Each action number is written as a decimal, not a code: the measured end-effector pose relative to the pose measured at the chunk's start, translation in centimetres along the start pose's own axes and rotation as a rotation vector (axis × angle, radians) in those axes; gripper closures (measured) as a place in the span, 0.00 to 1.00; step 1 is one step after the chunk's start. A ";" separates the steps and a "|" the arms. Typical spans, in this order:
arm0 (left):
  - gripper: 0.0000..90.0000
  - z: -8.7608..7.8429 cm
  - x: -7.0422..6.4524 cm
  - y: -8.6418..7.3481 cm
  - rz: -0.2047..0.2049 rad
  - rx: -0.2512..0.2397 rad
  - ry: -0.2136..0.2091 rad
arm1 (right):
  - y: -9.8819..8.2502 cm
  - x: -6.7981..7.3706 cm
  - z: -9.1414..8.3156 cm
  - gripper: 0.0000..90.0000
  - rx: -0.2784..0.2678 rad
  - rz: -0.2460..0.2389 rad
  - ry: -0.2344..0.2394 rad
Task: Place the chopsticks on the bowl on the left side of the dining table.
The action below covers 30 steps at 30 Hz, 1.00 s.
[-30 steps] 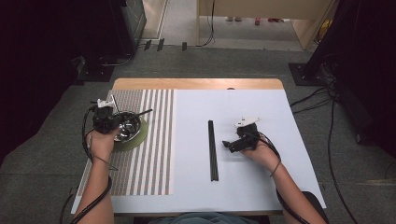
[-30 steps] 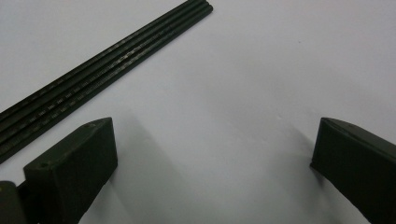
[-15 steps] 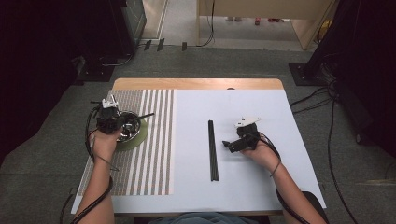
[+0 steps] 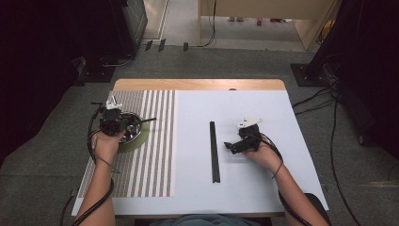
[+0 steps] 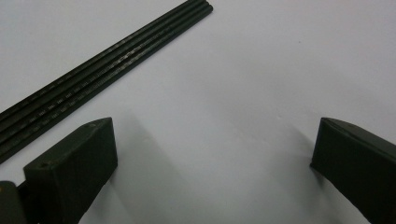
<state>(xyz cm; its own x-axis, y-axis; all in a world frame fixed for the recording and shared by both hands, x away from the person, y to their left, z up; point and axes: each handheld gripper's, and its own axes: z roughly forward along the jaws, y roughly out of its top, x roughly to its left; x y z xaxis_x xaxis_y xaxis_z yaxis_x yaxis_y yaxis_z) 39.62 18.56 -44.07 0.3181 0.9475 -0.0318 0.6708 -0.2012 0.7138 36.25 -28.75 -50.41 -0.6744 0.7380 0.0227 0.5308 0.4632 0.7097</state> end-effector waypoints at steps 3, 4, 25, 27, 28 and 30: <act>1.00 0.0 0.0 0.0 0.002 0.002 -0.002 | 0.0 0.0 0.0 0.00 0.000 0.000 0.000; 1.00 0.0 0.0 0.0 0.004 0.004 -0.002 | 0.0 0.0 0.0 0.00 0.000 0.000 0.000; 1.00 0.0 -0.2 -0.2 0.018 0.019 -0.012 | 0.0 0.0 0.0 0.00 0.000 0.000 0.000; 1.00 0.0 -0.2 -0.2 0.016 0.021 -0.014 | 0.0 0.0 0.0 0.00 0.000 0.000 0.000; 1.00 0.0 -0.2 -0.2 0.017 0.021 -0.011 | 0.0 0.0 0.0 0.00 0.000 0.000 0.000; 1.00 -0.1 -0.2 -0.2 0.014 0.016 -0.010 | 0.0 0.0 0.0 0.00 0.000 0.000 0.000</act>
<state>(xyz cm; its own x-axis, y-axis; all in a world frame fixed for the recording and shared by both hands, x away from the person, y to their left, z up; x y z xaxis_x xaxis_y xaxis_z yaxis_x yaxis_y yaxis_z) 39.38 18.43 -44.16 0.3344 0.9420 -0.0288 0.6769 -0.2188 0.7028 36.25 -28.74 -50.41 -0.6743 0.7381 0.0230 0.5308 0.4629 0.7099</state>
